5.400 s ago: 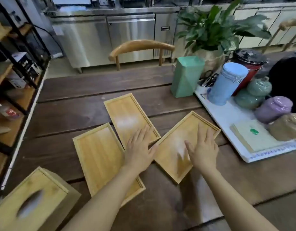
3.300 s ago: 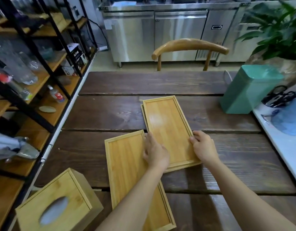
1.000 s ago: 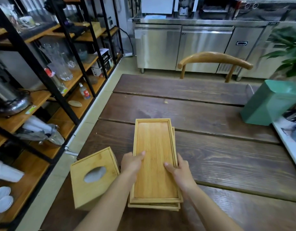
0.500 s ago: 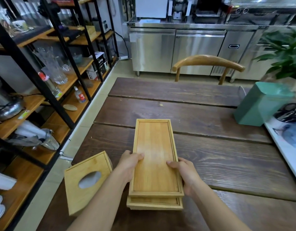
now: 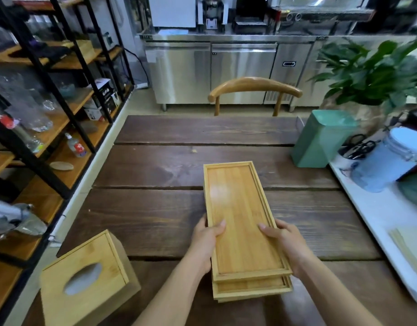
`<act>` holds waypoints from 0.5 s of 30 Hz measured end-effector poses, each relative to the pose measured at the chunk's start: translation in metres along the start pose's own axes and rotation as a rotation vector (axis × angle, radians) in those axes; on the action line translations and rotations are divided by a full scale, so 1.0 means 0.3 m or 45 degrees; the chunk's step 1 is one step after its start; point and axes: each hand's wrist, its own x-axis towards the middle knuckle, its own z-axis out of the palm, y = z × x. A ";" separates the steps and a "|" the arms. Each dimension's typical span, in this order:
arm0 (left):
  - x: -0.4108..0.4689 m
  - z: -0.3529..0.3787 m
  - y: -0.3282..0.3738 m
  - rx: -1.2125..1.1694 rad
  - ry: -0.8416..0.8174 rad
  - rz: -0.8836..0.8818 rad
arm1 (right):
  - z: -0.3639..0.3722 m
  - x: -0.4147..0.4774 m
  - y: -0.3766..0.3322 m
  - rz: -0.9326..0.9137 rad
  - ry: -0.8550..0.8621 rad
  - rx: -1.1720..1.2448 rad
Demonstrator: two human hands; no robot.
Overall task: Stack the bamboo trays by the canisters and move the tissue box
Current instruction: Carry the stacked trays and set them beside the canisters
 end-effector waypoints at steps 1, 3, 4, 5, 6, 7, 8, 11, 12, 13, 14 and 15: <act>0.013 0.048 0.000 0.009 -0.022 0.010 | -0.046 0.009 -0.001 -0.001 0.032 0.000; 0.037 0.133 -0.002 0.022 -0.068 0.016 | -0.127 0.032 -0.006 0.008 0.078 -0.004; 0.047 0.183 -0.007 0.032 -0.098 0.003 | -0.177 0.042 -0.007 0.013 0.103 -0.004; 0.056 0.232 -0.013 0.045 -0.125 -0.008 | -0.223 0.050 -0.008 0.020 0.119 -0.007; 0.065 0.279 -0.022 0.051 -0.146 -0.011 | -0.271 0.061 -0.004 0.021 0.132 -0.010; 0.074 0.325 -0.031 0.057 -0.160 -0.008 | -0.314 0.070 -0.001 0.023 0.144 -0.018; 0.080 0.366 -0.040 0.064 -0.169 -0.002 | -0.352 0.079 0.003 0.023 0.154 -0.029; 0.100 0.469 -0.068 0.099 -0.167 0.014 | -0.444 0.095 0.014 0.027 0.146 -0.030; 0.109 0.495 -0.078 0.098 -0.173 0.016 | -0.469 0.099 0.019 0.033 0.135 -0.026; 0.116 0.518 -0.088 0.096 -0.186 0.019 | -0.489 0.100 0.020 0.038 0.132 -0.026; 0.124 0.536 -0.097 0.101 -0.201 0.028 | -0.510 0.102 0.023 0.038 0.135 -0.015; 0.132 0.553 -0.107 0.118 -0.218 0.043 | -0.528 0.105 0.025 0.036 0.132 0.002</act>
